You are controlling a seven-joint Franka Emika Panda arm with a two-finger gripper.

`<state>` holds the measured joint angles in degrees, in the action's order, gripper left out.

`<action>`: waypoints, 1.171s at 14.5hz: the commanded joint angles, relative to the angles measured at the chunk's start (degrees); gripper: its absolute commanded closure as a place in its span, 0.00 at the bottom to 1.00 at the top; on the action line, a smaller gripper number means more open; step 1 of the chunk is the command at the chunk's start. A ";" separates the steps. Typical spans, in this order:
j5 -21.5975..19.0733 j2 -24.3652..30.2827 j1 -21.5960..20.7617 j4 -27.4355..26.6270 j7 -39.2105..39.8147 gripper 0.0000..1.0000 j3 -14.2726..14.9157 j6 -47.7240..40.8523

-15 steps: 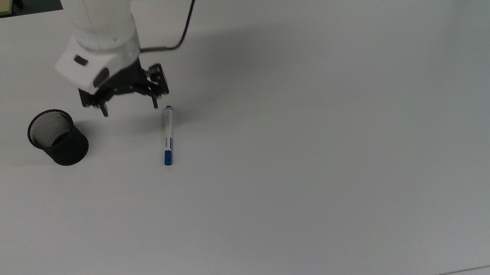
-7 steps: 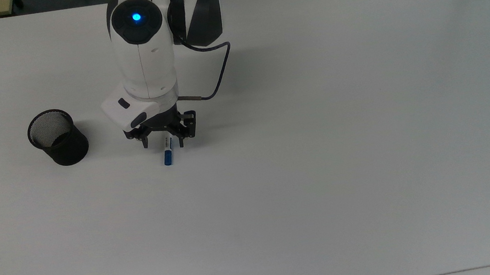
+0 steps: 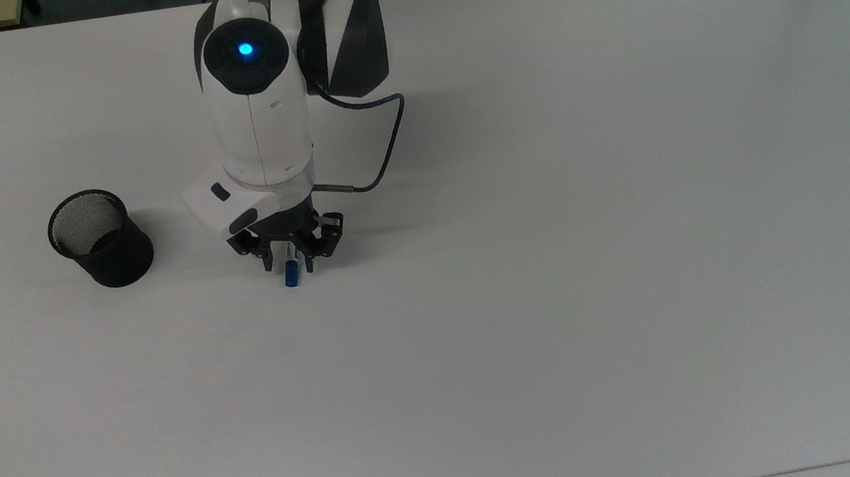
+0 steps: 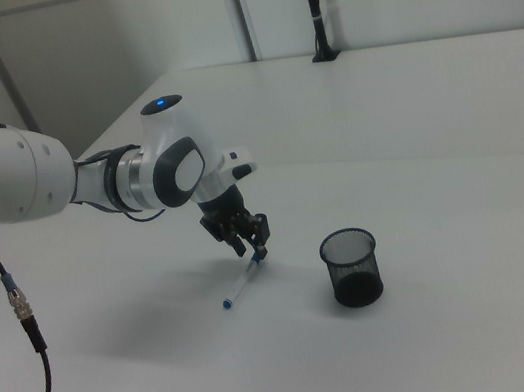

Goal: Insert the marker
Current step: 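Close the gripper on the marker's body, then lift the marker and carry it over the black mesh cup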

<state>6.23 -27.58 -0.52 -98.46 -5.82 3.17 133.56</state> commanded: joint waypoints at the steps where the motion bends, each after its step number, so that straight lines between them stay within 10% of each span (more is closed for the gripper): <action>1: 3.17 -0.81 -1.41 -0.59 -2.00 0.49 0.26 1.44; 4: 3.35 -0.81 -1.50 -0.59 -2.00 0.81 0.26 1.35; 8: 3.35 -0.72 -1.50 -0.51 -2.09 0.98 0.26 1.35; 17: 1.69 14.47 8.68 -0.68 0.80 1.00 0.61 3.79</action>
<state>8.27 -18.10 4.46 -96.14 -7.04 3.82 133.94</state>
